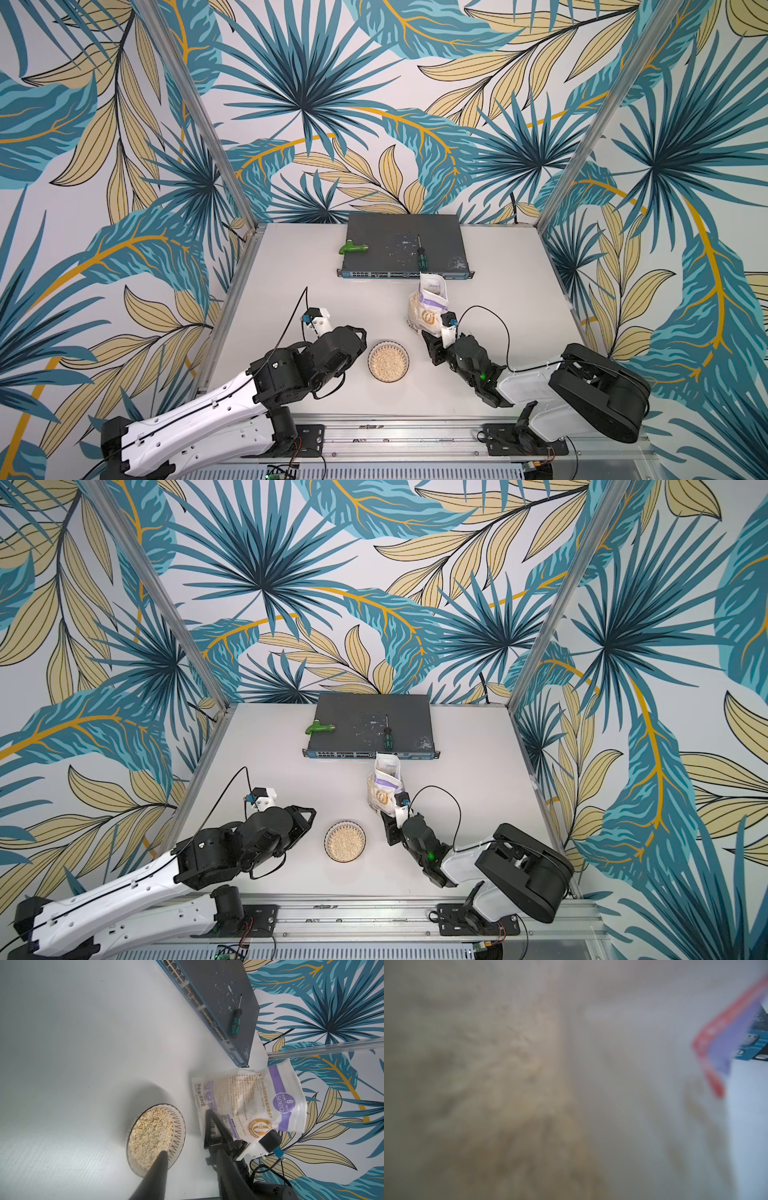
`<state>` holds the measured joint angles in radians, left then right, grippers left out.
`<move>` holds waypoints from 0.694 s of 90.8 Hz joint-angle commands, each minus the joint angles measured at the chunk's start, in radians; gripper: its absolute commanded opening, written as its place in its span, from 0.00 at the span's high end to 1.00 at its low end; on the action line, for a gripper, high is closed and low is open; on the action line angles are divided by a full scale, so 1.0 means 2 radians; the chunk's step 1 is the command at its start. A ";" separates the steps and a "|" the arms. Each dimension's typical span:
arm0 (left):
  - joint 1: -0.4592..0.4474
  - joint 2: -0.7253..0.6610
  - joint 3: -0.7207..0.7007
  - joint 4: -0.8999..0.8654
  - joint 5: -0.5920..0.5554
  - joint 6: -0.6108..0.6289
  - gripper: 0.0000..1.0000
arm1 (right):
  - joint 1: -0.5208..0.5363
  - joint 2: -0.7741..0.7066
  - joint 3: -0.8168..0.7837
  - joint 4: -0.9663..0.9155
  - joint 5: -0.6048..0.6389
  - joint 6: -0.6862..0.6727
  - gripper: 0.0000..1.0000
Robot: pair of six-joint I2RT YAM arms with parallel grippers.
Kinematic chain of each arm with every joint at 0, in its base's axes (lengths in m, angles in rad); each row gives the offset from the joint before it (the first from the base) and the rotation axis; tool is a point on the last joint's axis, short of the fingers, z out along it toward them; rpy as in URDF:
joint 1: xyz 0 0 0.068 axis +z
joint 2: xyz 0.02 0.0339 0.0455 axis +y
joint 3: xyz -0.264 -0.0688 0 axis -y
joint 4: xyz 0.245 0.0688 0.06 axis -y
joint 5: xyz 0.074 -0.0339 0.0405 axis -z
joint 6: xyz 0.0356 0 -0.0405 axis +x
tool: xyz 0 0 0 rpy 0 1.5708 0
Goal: Pour the oats into the breakfast bowl
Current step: Place the oats bag at the center of the board.
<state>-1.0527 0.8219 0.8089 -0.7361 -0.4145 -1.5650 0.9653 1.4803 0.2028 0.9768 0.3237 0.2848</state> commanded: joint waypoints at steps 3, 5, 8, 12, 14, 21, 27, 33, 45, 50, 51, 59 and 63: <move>-0.001 -0.007 -0.011 -0.001 -0.005 -0.003 0.57 | -0.005 0.022 -0.005 0.122 0.001 0.013 0.88; -0.001 -0.007 -0.012 -0.002 -0.006 -0.004 0.57 | -0.005 0.026 -0.005 0.123 -0.004 0.013 0.85; -0.001 -0.007 -0.014 -0.004 -0.008 -0.003 0.57 | -0.005 0.033 -0.005 0.124 -0.013 0.012 0.81; -0.001 -0.008 -0.015 -0.006 -0.010 -0.002 0.57 | -0.005 0.038 -0.005 0.124 -0.020 0.012 0.75; -0.001 -0.008 -0.016 -0.007 -0.010 -0.002 0.57 | -0.005 0.039 -0.006 0.124 -0.021 0.012 0.72; -0.001 -0.008 -0.020 -0.009 -0.012 -0.002 0.57 | -0.005 0.033 -0.015 0.121 -0.012 0.010 0.59; -0.001 -0.008 -0.023 -0.011 -0.013 -0.002 0.57 | -0.005 0.020 -0.021 0.111 0.005 0.008 0.47; -0.001 -0.009 -0.029 -0.012 -0.015 -0.001 0.56 | -0.005 0.002 -0.026 0.092 0.012 0.000 0.40; -0.001 -0.015 -0.041 -0.009 -0.017 -0.006 0.56 | -0.004 -0.038 -0.030 0.048 -0.001 -0.013 0.29; -0.001 -0.018 -0.044 -0.008 -0.017 -0.007 0.56 | -0.005 -0.058 -0.032 0.029 -0.006 -0.017 0.26; -0.001 -0.018 -0.044 -0.008 -0.017 -0.008 0.56 | -0.004 -0.063 -0.032 0.025 -0.006 -0.018 0.25; -0.001 -0.024 -0.047 -0.013 -0.020 -0.007 0.55 | -0.005 -0.106 -0.041 -0.007 0.000 -0.015 0.20; -0.001 -0.026 -0.048 -0.016 -0.022 -0.007 0.55 | -0.005 -0.130 -0.045 -0.020 0.003 -0.015 0.18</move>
<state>-1.0527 0.7937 0.7292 -0.7437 -0.4309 -1.5799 0.9569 1.3190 0.1379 0.9794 0.3092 0.2653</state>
